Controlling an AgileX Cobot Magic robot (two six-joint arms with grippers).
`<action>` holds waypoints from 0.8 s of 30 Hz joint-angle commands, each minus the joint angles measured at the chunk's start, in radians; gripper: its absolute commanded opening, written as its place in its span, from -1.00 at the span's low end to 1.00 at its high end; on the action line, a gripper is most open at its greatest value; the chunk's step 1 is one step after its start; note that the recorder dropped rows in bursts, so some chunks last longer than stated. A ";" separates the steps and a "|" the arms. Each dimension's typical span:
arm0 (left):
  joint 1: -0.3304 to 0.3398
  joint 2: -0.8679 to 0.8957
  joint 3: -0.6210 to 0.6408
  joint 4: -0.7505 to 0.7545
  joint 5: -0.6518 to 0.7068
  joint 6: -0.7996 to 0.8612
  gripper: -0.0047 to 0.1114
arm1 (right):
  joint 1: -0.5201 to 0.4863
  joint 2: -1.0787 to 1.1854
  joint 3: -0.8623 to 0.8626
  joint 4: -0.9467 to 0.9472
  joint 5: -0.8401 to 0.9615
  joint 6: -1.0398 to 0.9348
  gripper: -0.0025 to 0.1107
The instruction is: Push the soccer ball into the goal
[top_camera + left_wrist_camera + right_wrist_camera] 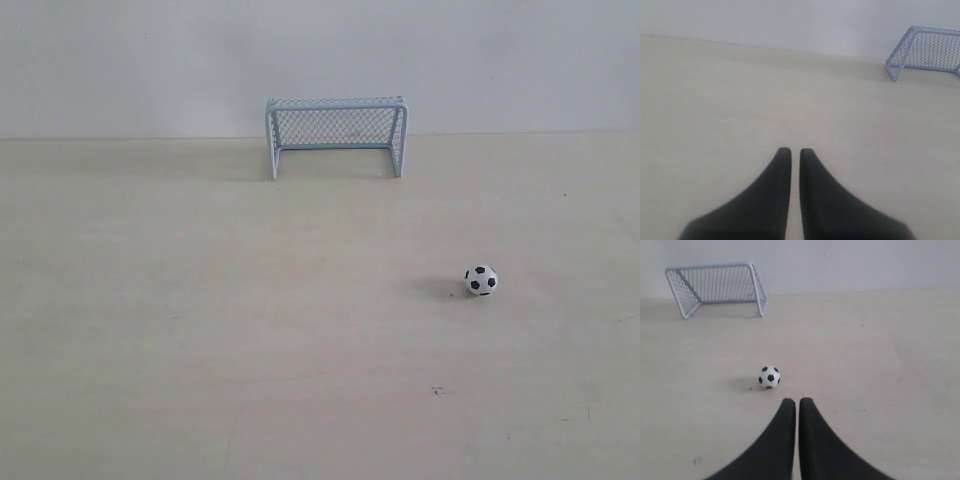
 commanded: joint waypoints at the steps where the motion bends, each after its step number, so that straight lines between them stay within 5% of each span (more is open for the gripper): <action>1: 0.002 -0.002 -0.004 -0.005 -0.015 -0.009 -0.81 | -0.003 -0.007 -0.090 0.004 -0.006 0.015 -0.96; 16: 0.002 -0.002 -0.004 -0.005 -0.015 -0.009 -0.81 | -0.003 -0.007 -0.361 0.016 0.054 0.088 -0.96; 20: 0.002 -0.002 -0.004 -0.005 -0.015 -0.009 -0.81 | -0.003 -0.003 -0.369 0.036 -0.078 0.108 -0.96; 24: 0.002 -0.002 -0.004 -0.005 -0.015 -0.009 -0.81 | -0.003 0.089 -0.438 0.030 -0.075 -0.020 -0.96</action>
